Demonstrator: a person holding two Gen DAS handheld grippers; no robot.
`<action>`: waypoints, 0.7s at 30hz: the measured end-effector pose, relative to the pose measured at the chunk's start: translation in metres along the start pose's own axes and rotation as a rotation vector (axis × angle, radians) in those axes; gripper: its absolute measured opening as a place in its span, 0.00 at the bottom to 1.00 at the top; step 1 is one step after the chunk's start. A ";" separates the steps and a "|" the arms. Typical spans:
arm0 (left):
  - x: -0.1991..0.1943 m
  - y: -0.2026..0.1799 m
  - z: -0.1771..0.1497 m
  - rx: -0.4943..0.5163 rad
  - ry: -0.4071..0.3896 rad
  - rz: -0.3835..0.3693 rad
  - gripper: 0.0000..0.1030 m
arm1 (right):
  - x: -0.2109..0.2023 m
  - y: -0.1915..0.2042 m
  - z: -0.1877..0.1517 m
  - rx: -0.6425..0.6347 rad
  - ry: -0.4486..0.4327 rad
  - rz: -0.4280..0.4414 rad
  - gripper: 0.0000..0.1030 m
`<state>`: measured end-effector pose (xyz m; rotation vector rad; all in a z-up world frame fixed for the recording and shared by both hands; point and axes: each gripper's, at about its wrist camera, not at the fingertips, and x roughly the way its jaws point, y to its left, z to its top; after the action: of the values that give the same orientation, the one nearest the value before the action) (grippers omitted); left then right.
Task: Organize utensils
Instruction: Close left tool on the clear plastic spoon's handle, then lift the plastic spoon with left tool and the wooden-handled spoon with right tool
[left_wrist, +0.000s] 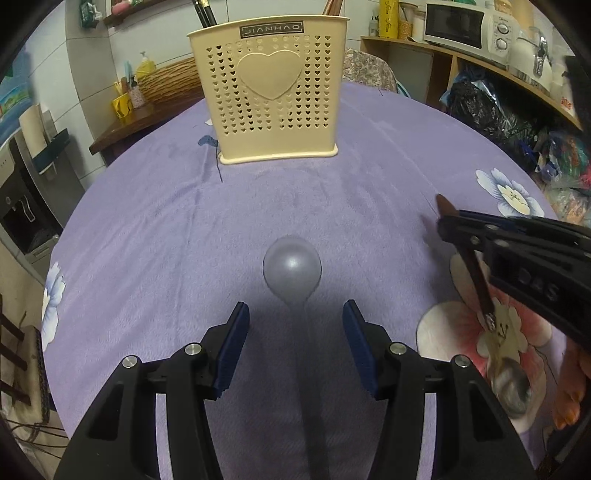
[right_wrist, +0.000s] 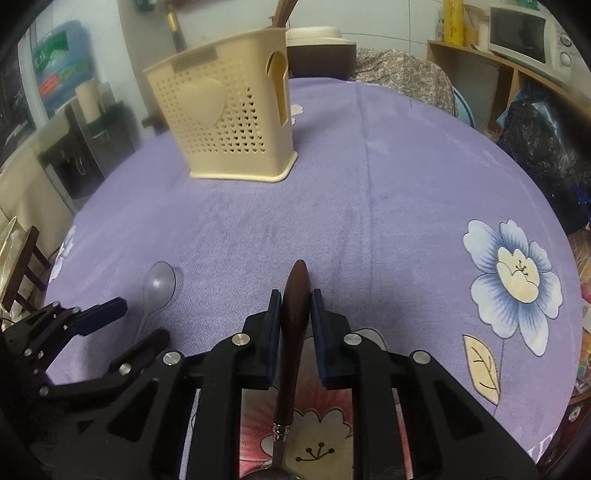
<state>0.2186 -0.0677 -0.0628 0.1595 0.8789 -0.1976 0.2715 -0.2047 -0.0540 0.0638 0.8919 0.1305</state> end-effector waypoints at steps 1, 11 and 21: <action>0.001 -0.001 0.002 -0.001 0.000 0.004 0.52 | -0.002 -0.001 0.000 0.003 -0.004 0.004 0.17; 0.012 -0.005 0.014 -0.030 0.015 0.008 0.51 | -0.011 -0.005 -0.001 0.010 -0.025 0.022 0.17; 0.018 -0.008 0.021 -0.026 0.017 -0.010 0.40 | -0.011 -0.004 -0.002 0.013 -0.026 0.022 0.17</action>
<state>0.2435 -0.0825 -0.0638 0.1326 0.8991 -0.1940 0.2634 -0.2105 -0.0468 0.0868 0.8664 0.1440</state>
